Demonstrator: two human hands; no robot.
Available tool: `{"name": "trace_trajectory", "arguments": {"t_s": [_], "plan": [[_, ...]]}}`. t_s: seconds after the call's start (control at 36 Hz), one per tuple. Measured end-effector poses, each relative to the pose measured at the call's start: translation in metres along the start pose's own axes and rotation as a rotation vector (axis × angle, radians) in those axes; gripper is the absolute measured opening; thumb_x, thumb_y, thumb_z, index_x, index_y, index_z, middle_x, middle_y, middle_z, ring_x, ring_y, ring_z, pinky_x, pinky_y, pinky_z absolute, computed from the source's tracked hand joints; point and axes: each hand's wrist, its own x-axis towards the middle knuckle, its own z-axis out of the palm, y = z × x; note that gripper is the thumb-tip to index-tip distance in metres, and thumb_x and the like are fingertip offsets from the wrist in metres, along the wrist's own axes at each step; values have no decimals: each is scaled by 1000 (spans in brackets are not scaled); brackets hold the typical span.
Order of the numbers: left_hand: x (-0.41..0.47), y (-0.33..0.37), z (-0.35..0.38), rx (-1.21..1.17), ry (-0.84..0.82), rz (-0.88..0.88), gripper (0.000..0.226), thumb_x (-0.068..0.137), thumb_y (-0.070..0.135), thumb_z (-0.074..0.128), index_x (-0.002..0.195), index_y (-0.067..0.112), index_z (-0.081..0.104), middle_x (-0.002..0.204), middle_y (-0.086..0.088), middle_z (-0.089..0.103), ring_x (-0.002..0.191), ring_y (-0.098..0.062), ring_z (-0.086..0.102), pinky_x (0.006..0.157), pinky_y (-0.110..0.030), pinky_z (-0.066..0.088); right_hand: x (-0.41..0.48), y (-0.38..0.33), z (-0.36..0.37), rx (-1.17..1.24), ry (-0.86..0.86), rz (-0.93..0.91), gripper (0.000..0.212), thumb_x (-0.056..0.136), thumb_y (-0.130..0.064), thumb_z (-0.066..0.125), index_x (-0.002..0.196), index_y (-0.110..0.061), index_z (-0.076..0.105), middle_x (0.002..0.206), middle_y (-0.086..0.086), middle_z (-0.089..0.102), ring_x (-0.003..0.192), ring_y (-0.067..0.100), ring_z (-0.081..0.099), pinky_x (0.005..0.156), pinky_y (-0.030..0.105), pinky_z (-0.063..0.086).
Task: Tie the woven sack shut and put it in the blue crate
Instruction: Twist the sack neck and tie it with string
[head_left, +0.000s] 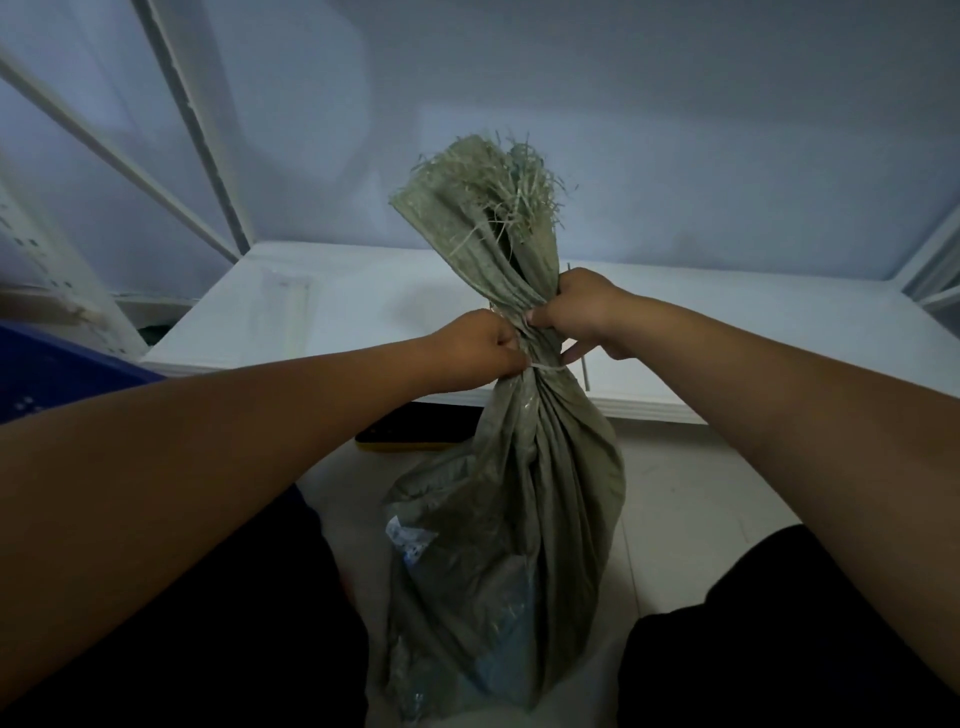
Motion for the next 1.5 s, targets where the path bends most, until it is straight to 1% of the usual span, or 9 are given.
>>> {"name": "trace_trajectory", "arguments": {"t_s": [0.06, 0.19, 0.42, 0.61, 0.81, 1.03, 1.17, 1.36, 1.5], "plan": [[1, -1, 1, -53, 34, 2, 28, 89, 15, 68, 68, -3, 63, 61, -2, 53, 49, 2, 46, 51, -10, 36, 1, 0, -2, 44, -13, 15, 23, 94, -14, 64, 116, -8, 64, 108, 13, 69, 90, 29, 70, 69, 42, 63], [4, -2, 1, -310, 154, 14, 30, 85, 12, 70, 71, -13, 63, 67, -12, 57, 64, -15, 53, 67, -28, 46, 1, -1, -7, 160, -17, 47, 22, 96, -15, 60, 117, -9, 63, 106, 13, 71, 78, 25, 69, 58, 34, 60], [5, 3, -4, -368, 54, -60, 18, 87, 15, 69, 74, 2, 68, 80, -14, 63, 76, -20, 59, 87, -45, 57, 0, 0, -7, 232, -2, 76, 21, 97, -15, 59, 116, -6, 63, 102, 14, 69, 74, 25, 65, 57, 34, 61], [2, 3, -6, -321, -5, -68, 21, 90, 15, 67, 71, 6, 63, 80, -13, 60, 76, -21, 58, 86, -45, 58, 0, -3, -4, 279, 55, 76, 20, 96, -10, 59, 115, -3, 63, 109, 19, 68, 78, 29, 66, 51, 32, 58], [1, -1, -9, -262, -72, -79, 24, 91, 14, 64, 67, 10, 63, 78, -8, 60, 75, -16, 58, 74, -30, 55, -1, -3, 0, 344, 65, 86, 23, 96, -9, 59, 117, -1, 62, 108, 18, 69, 79, 30, 70, 54, 36, 61], [2, -6, -9, -185, -161, -103, 22, 88, 18, 66, 66, 15, 68, 78, 0, 65, 80, -13, 60, 87, -38, 57, -6, -5, 4, 399, 16, 159, 14, 101, -13, 54, 111, -7, 61, 98, 14, 68, 78, 26, 65, 52, 32, 59], [-1, -5, -8, -115, -198, -109, 18, 88, 19, 67, 83, 3, 72, 84, -1, 65, 83, -15, 58, 89, -39, 56, -2, -4, 4, 465, -34, 261, 12, 101, -15, 48, 105, -15, 59, 92, 5, 60, 80, 20, 56, 67, 35, 52], [-1, -2, -7, -69, -198, -99, 26, 88, 18, 68, 88, -7, 70, 87, -6, 63, 85, -15, 57, 90, -42, 56, 0, -2, 3, 543, 7, 274, 13, 100, -14, 48, 92, -16, 57, 86, 4, 58, 73, 19, 54, 64, 35, 51], [0, -2, -6, -33, -188, -75, 25, 87, 17, 68, 87, -8, 69, 84, -7, 62, 82, -15, 57, 84, -38, 58, 0, -1, 3, 514, 18, 218, 12, 99, -13, 50, 100, -14, 62, 89, 7, 63, 72, 19, 57, 63, 33, 54]]}}
